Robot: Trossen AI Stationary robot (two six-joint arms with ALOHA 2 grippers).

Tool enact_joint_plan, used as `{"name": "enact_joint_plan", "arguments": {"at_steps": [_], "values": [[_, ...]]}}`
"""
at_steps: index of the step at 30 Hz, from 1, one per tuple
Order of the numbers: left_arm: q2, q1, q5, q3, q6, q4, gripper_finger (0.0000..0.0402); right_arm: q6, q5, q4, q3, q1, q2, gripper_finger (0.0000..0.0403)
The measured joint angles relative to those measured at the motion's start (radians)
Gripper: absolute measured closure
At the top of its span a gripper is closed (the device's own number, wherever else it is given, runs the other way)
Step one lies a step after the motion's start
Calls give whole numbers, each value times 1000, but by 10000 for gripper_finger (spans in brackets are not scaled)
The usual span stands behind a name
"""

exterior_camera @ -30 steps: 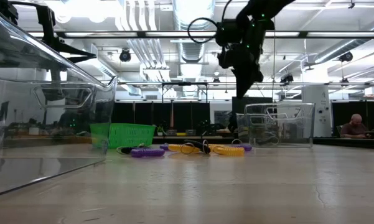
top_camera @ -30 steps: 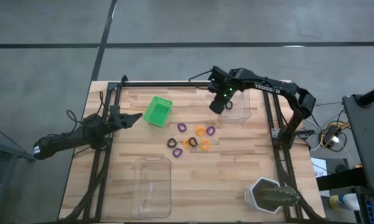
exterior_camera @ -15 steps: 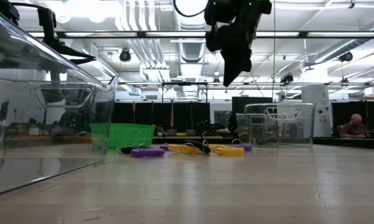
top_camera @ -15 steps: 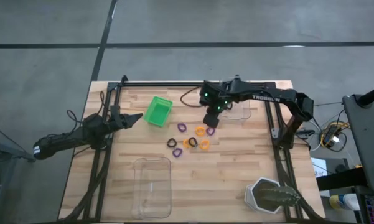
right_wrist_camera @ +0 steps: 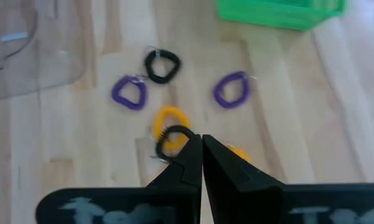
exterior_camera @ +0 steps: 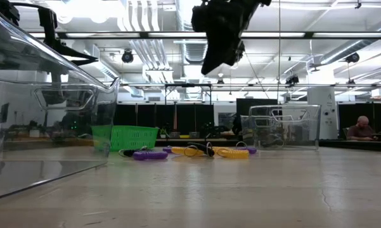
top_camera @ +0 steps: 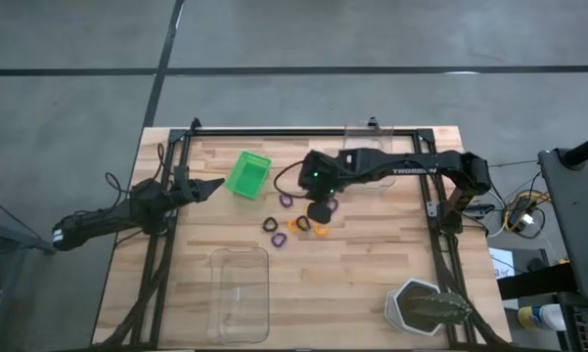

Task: Sort spring keychains
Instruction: Put the right black spring keychain into the top transparent bin

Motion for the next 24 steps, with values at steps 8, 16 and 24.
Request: {"name": "enact_joint_plan", "arguments": {"at_steps": [8, 16, 24], "values": [[2, 0, 0, 0, 0, 0, 401, 14, -22, 20, 0, 47, 60, 394], [5, 0, 0, 0, 0, -2, 401, 49, -96, 66, 0, 58, 138, 352], [5, 0, 1, 0, 0, -2, 401, 46, -99, 69, 0, 78, 215, 247]]}}
